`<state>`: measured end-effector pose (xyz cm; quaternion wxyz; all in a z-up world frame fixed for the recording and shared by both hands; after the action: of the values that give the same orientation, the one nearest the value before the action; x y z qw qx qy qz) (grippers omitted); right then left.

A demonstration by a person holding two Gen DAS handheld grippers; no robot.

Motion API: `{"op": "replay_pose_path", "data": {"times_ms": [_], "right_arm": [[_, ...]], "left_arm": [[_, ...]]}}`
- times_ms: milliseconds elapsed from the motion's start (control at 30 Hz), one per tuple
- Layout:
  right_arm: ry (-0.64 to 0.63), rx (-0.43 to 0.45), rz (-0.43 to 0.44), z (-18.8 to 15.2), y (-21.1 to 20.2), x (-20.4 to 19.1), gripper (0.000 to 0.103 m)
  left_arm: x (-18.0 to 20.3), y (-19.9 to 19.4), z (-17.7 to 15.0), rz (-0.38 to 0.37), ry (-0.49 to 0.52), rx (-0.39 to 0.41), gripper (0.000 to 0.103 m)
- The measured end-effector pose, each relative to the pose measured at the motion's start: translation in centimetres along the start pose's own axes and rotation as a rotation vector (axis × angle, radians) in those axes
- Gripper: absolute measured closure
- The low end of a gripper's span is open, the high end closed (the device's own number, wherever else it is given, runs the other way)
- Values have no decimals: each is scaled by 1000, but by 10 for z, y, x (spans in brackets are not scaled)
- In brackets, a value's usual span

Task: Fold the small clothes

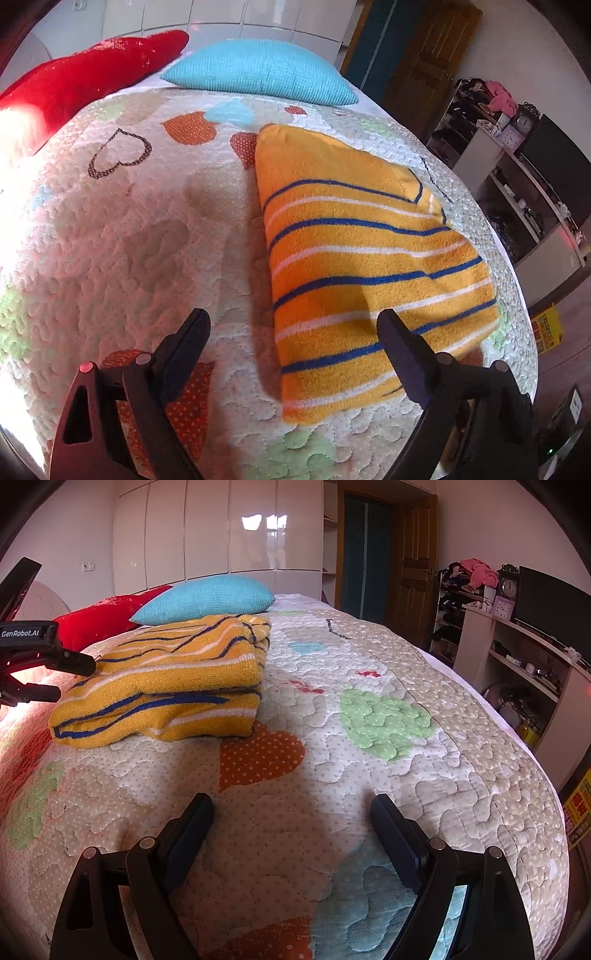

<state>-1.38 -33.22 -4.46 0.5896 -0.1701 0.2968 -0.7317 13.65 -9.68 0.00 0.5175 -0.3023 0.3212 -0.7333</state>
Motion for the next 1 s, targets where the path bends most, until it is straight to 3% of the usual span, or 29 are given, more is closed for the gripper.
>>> {"op": "replay_pose_path", "data": {"times_ms": [100,300,500,667,733,833,900,967,1000], "right_arm": [[-1,-2,0,0,0,0,13],[-4,-1,0,0,0,0,12],[-5,8,6,-1,-2,0,12],[0,-16,31,2,-6,0,13],[37,0,125,15,-19,1,18],[84,53,199,58,-32,0,30],[99,52,258,94,-29,-11,46],[125,11,387,129,-16,-29,69],[141,-24,445,144,-5,-39,70]], "left_arm": [[-3,19,-26,20,21,-76,11],[-10,2,-27,-50,-71,-38,11],[-9,-23,-55,20,-34,22,11],[-18,-7,-85,121,24,11,11],[-14,-10,-89,129,52,63,5],[-10,-8,-91,151,70,55,2],[-10,-7,-90,151,73,54,1],[-10,-7,-90,149,72,55,1],[-10,-8,-90,147,72,57,1]]}}
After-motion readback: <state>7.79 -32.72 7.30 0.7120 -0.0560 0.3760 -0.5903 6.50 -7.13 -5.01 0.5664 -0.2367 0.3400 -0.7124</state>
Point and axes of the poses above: each gripper's, at about its wrist camera, not at the fingertips, and y roughly the way its jaws point, x to its right, z to its top, the point moved 6 cm from there along y, roughly the way its jaws point, and after that the axes turned 10 degrees about y, right-handed, at the moved point
